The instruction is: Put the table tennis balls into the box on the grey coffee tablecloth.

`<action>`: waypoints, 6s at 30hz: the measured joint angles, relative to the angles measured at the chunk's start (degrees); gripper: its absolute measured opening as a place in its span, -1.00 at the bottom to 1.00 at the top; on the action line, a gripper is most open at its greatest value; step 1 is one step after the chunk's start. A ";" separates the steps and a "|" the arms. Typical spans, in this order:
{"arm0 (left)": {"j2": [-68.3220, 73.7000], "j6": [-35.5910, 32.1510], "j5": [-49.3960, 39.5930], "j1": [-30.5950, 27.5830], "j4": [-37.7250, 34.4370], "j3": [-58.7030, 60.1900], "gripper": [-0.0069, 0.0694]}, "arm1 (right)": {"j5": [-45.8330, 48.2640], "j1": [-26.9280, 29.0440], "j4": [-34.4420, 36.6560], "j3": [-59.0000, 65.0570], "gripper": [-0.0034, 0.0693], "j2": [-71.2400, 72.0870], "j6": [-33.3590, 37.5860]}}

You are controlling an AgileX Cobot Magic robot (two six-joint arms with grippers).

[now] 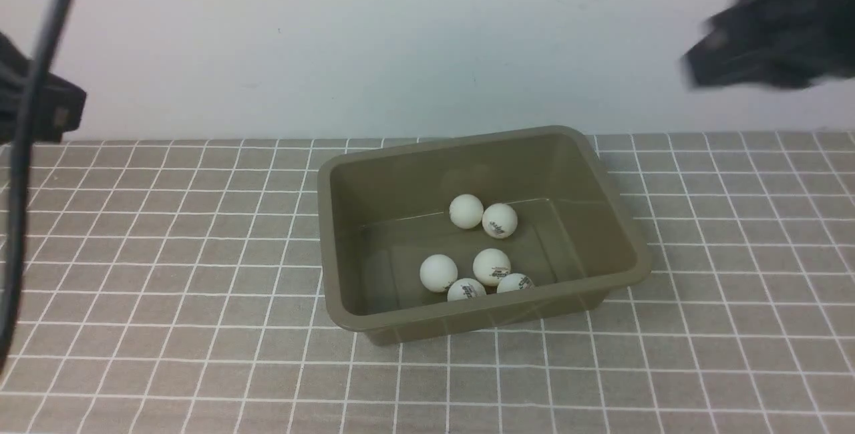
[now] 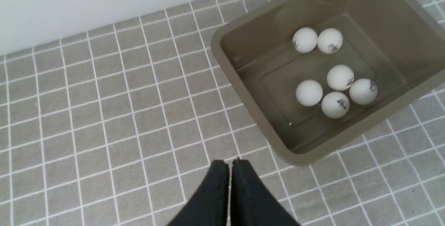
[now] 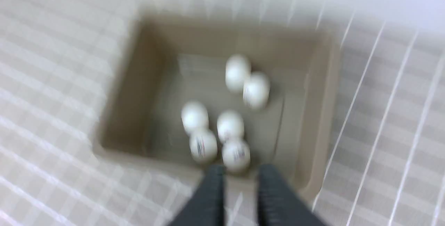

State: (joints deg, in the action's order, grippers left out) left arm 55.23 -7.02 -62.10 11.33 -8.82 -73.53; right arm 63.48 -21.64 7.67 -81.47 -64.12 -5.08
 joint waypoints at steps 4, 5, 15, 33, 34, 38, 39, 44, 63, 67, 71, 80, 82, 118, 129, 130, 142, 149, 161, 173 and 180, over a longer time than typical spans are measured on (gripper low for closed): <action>-6.80 0.00 5.62 0.00 -1.70 6.31 -0.83 | -10.78 0.00 -3.01 11.34 -0.92 19.64 -0.77; -8.67 0.00 6.58 0.00 -1.93 7.60 -0.83 | -14.36 0.00 -3.82 15.10 -0.93 25.91 -1.07; -20.17 0.40 8.62 0.00 -2.42 16.79 -0.83 | -37.25 0.00 -12.74 49.19 -0.94 63.87 -5.59; -53.14 5.57 9.34 -0.02 -3.18 35.39 -0.83 | -37.62 0.00 -16.06 54.30 -0.95 65.17 -8.82; -54.94 5.62 9.22 -0.02 -4.17 35.60 -0.83 | -37.62 0.00 -16.06 54.29 -0.95 65.17 -8.82; -56.41 5.69 8.75 -0.02 -6.73 35.60 -0.83 | -37.68 0.00 -16.06 54.29 -0.95 65.17 -8.82; -56.41 5.69 8.72 -0.02 -7.04 35.60 -0.83 | -37.68 0.00 -16.06 54.29 -0.95 65.17 -8.82; -56.41 4.54 8.61 -0.02 -6.72 35.60 -0.83 | -37.68 0.00 -16.06 54.29 -0.95 65.17 -8.82; -56.36 0.45 44.44 -7.78 5.14 74.40 -0.83 | -37.68 0.00 -16.12 54.29 -0.95 65.17 -8.82; -56.36 0.45 41.24 -7.96 5.14 75.13 -0.83 | -37.68 0.00 -16.24 54.29 -0.95 65.17 -8.82; -56.36 0.51 41.09 -7.96 5.14 75.13 -0.83 | -37.68 0.00 -16.24 54.29 -0.95 65.17 -8.82; -56.36 0.51 41.08 -8.02 5.14 75.13 -0.83 | -37.68 0.00 -16.24 54.29 -0.95 65.17 -8.83; -56.36 0.51 41.08 -8.02 5.14 75.13 -0.83 | -37.68 0.00 -16.24 54.29 -0.95 65.17 -8.83; -56.32 0.51 40.86 -8.02 5.14 75.13 -0.83 | -41.16 20.49 -19.08 82.54 -0.95 65.10 -7.71; -56.32 0.51 40.86 -8.02 5.14 75.13 -0.83 | -41.16 20.49 -19.08 82.54 -0.95 65.10 -7.71; -56.32 0.51 40.86 -8.02 5.14 75.13 -0.83 | -41.16 20.49 -19.08 82.54 -0.95 65.10 -7.71; -56.32 0.51 40.86 -8.02 5.14 75.13 -0.83 | -41.16 20.49 -19.08 82.54 -0.95 65.10 -7.71; -56.32 0.51 40.86 -8.02 5.14 75.13 -0.83 | -41.16 20.49 -19.08 82.54 -0.95 65.10 -7.71; -56.32 0.51 40.86 -8.02 5.14 75.13 -0.83 | -41.16 20.49 -19.08 82.54 -0.95 65.10 -7.71; -56.32 0.51 40.86 -8.02 5.14 75.13 -0.83 | -41.16 20.49 -19.08 82.54 -0.95 65.10 -7.71; -56.32 0.51 40.86 -8.02 5.14 75.13 -0.83 | -41.16 20.53 -19.08 82.54 -0.95 65.10 -7.71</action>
State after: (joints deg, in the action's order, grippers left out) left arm -1.10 -6.51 -21.24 3.31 -3.69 1.60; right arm 22.32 -1.11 -11.41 1.08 0.99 -12.79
